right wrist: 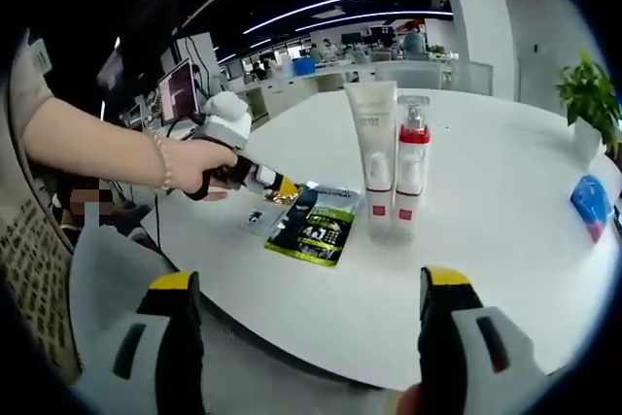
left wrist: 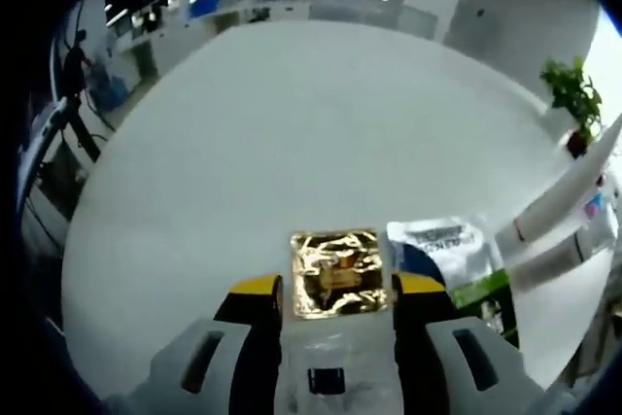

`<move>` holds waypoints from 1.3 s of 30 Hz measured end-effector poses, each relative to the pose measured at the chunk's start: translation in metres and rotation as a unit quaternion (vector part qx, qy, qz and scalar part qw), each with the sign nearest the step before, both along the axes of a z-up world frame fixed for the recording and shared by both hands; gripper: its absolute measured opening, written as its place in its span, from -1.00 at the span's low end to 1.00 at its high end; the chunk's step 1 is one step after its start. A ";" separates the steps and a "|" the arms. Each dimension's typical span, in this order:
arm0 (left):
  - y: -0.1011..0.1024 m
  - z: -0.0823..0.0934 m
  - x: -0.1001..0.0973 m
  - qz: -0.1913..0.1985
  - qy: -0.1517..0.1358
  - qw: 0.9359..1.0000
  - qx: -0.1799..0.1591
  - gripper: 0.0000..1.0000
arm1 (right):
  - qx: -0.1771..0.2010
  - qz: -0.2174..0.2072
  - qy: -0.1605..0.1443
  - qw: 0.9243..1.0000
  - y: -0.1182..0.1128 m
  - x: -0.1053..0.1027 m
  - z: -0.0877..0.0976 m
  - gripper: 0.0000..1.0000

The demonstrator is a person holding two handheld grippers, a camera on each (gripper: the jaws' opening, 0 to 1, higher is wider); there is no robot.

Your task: Arrange the skincare products in the storage area until every visible bottle or jar stands upright without overlapping.

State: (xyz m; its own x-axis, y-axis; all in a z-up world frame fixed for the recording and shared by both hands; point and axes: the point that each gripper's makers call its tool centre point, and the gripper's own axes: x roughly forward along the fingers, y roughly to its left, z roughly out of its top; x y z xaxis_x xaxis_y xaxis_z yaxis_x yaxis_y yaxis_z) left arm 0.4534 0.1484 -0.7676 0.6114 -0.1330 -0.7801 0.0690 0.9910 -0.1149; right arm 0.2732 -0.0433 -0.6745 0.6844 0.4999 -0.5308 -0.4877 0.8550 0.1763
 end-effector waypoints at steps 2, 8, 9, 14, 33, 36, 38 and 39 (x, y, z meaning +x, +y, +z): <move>0.003 0.003 0.001 0.001 -0.004 1.000 -0.004 -0.13 | 0.001 0.000 0.001 1.000 0.000 0.000 0.000 0.87; 0.007 0.013 -0.003 -0.025 -0.023 0.999 -0.009 0.06 | 0.005 -0.004 0.002 1.000 -0.001 0.000 0.000 0.87; 0.007 0.014 -0.004 -0.031 -0.024 0.999 -0.012 0.10 | 0.005 -0.005 0.002 1.000 -0.001 0.000 0.000 0.87; 0.011 0.021 -0.014 -0.061 -0.034 0.997 -0.014 0.26 | 0.001 -0.003 0.002 1.000 -0.002 0.000 -0.001 0.87; 0.052 0.039 -0.084 -0.157 -0.057 0.985 -0.045 0.63 | -0.021 0.010 0.006 1.000 0.002 -0.003 -0.004 0.88; 0.059 0.047 -0.103 -0.179 -0.065 0.981 -0.048 0.70 | -0.026 0.017 0.008 0.999 0.004 -0.005 -0.005 0.88; 0.063 0.049 -0.108 -0.187 -0.069 0.979 -0.049 0.72 | -0.028 0.020 0.009 0.999 0.005 -0.005 -0.005 0.88; 0.066 0.052 -0.114 -0.198 -0.074 0.976 -0.049 0.74 | -0.029 0.020 0.009 0.999 0.005 -0.005 -0.005 0.88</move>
State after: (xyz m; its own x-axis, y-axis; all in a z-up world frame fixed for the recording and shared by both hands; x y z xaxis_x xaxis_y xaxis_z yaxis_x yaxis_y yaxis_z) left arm 0.3396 0.2142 -0.7153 0.6024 -0.4504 -0.6590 0.4665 0.8686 -0.1672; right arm 0.2679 -0.0380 -0.6800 0.6541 0.4953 -0.5717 -0.5191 0.8437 0.1370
